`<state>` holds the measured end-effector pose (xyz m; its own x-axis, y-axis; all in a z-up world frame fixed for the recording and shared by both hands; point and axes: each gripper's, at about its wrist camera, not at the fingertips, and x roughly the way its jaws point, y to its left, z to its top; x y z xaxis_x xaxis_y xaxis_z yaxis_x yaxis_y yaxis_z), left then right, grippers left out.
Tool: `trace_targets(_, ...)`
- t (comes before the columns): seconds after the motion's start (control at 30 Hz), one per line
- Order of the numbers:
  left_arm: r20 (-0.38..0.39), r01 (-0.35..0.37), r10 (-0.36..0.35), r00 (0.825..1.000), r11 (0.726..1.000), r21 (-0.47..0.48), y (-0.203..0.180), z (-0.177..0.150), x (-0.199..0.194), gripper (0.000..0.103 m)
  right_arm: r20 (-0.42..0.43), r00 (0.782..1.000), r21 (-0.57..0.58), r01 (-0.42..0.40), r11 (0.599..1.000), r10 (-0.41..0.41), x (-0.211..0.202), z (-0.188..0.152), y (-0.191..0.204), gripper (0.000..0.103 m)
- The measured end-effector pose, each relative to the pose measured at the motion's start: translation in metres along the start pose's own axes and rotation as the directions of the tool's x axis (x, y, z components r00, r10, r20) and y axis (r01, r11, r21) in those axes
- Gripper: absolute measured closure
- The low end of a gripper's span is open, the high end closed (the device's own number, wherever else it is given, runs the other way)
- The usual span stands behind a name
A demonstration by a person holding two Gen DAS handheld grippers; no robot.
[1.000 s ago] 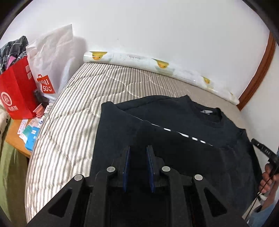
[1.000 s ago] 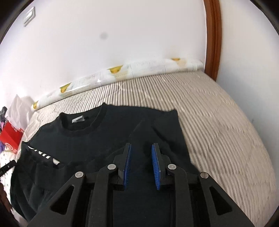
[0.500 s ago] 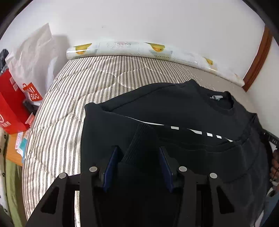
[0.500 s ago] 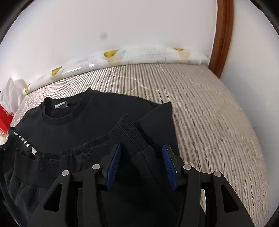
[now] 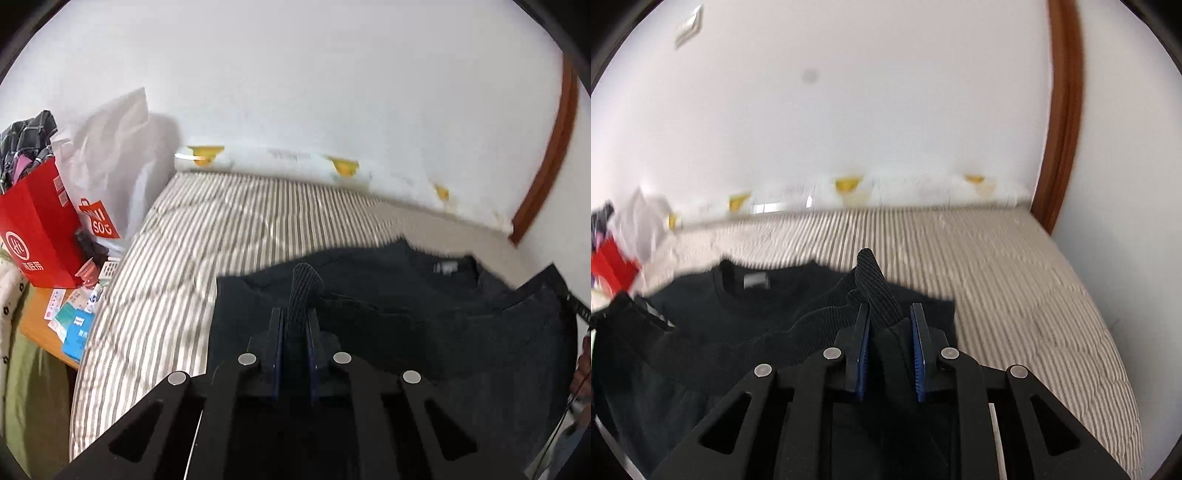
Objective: Fold small clothes
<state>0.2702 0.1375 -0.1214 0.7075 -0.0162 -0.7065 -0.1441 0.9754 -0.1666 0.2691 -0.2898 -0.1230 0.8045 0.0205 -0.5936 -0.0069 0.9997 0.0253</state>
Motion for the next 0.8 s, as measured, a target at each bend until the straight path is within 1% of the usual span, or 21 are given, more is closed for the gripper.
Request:
trace_targets(0.07, 0.013, -0.006, 0.006, 1.000, 1.000, -0.001, -0.004, 0.009, 0.004, 0.093, 0.007, 1.000, 0.057, -0.018, 0.998, 0.018, 0.006, 0.010, -0.006, 0.084)
trace_targets(0.1, 0.016, -0.020, 0.020, 1.000, 1.000, 0.008, -0.006, 0.014, 0.010, 0.093, 0.008, 1.000, 0.071, -0.017, 0.997, 0.016, 0.012, 0.014, -0.007, 0.084)
trace_targets(0.17, -0.002, -0.034, 0.034, 0.999, 0.999, 0.010, -0.008, 0.018, 0.023, 0.093, -0.003, 1.000, 0.087, -0.004, 0.996, 0.005, 0.026, 0.018, -0.010, 0.084)
trace_targets(0.3, -0.047, -0.024, 0.024, 0.999, 1.000, -0.006, -0.007, 0.019, 0.055, 0.093, -0.084, 0.996, 0.105, 0.026, 0.994, -0.018, 0.065, 0.009, -0.014, 0.084)
trace_targets(0.43, -0.096, -0.037, 0.037, 0.995, 0.999, 0.002, -0.010, 0.016, 0.075, 0.093, -0.167, 0.985, 0.111, 0.058, 0.992, -0.039, 0.097, -0.006, -0.020, 0.084)
trace_targets(0.5, -0.122, -0.034, 0.033, 0.992, 0.999, -0.006, -0.008, 0.015, 0.081, 0.092, -0.185, 0.982, 0.119, 0.058, 0.991, -0.036, 0.102, -0.009, -0.023, 0.083)
trace_targets(0.63, -0.147, -0.029, 0.028, 0.989, 1.000, -0.009, -0.006, 0.015, 0.080, 0.087, -0.202, 0.979, 0.109, 0.060, 0.992, -0.037, 0.102, -0.008, -0.023, 0.077)
trace_targets(0.7, -0.156, -0.024, 0.022, 0.988, 1.000, -0.015, -0.006, 0.014, 0.073, 0.087, -0.211, 0.976, 0.092, 0.073, 0.993, -0.052, 0.094, -0.007, -0.021, 0.074)
trace_targets(0.77, -0.140, -0.011, 0.008, 0.990, 1.000, -0.021, -0.004, 0.013, 0.059, 0.083, -0.196, 0.978, 0.101, 0.092, 0.991, -0.071, 0.079, -0.004, -0.015, 0.069)
trace_targets(0.8, -0.131, -0.015, 0.013, 0.991, 1.000, -0.015, -0.004, 0.011, 0.049, 0.078, -0.185, 0.980, 0.099, 0.095, 0.991, -0.075, 0.069, -0.004, -0.010, 0.065)
